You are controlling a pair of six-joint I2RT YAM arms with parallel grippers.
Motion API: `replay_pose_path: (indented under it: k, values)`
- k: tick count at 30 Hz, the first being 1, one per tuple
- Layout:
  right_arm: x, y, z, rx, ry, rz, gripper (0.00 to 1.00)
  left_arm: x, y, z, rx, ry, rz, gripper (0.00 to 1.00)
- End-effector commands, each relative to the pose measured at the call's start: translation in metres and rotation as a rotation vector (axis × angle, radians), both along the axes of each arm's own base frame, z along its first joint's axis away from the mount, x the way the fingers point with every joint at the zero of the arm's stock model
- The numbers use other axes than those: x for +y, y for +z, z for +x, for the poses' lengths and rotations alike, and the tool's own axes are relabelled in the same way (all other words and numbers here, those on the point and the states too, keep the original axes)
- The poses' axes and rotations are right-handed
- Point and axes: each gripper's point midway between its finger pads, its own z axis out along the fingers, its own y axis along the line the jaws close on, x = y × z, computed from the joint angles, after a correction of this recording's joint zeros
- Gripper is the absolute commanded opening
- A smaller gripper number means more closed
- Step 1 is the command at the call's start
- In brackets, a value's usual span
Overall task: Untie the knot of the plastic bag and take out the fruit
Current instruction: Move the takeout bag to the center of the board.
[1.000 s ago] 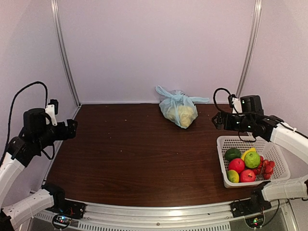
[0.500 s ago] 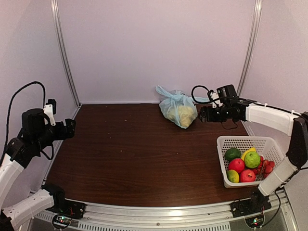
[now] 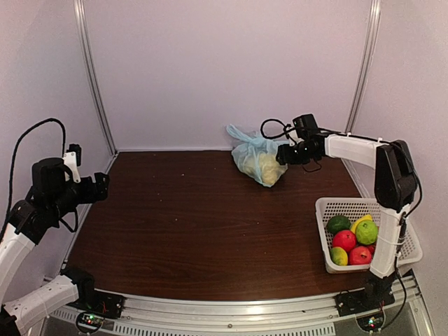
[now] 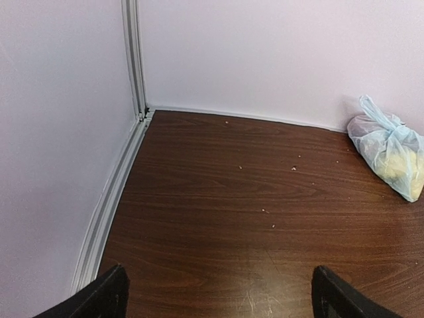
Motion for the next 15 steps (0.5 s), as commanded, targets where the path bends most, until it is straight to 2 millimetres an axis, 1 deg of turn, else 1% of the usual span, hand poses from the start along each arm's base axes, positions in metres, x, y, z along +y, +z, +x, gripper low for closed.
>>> replay_pose_path:
  k: [1, 3, 7, 13, 15]
  values:
    - [0.0, -0.003, 0.022, -0.001, -0.003, -0.025, 0.59, 0.0, -0.002, 0.002, -0.004, -0.001, 0.02, 0.98]
    - [-0.001, -0.011, 0.032, 0.008, -0.009, -0.03, 0.57, 0.0, -0.002, 0.003, -0.001, -0.003, 0.022, 0.97]
    - [-0.005, -0.017, 0.046, 0.013, -0.013, -0.031, 0.54, 0.0, -0.002, 0.003, 0.0, -0.005, 0.022, 0.97]
    - [-0.008, -0.023, 0.058, 0.017, 0.011, -0.061, 0.51, -0.001, -0.002, 0.003, -0.001, -0.009, 0.02, 0.97]
    - [-0.007, -0.028, 0.06, 0.028, 0.027, -0.059, 0.42, -0.001, -0.003, 0.003, 0.002, -0.008, 0.021, 0.98]
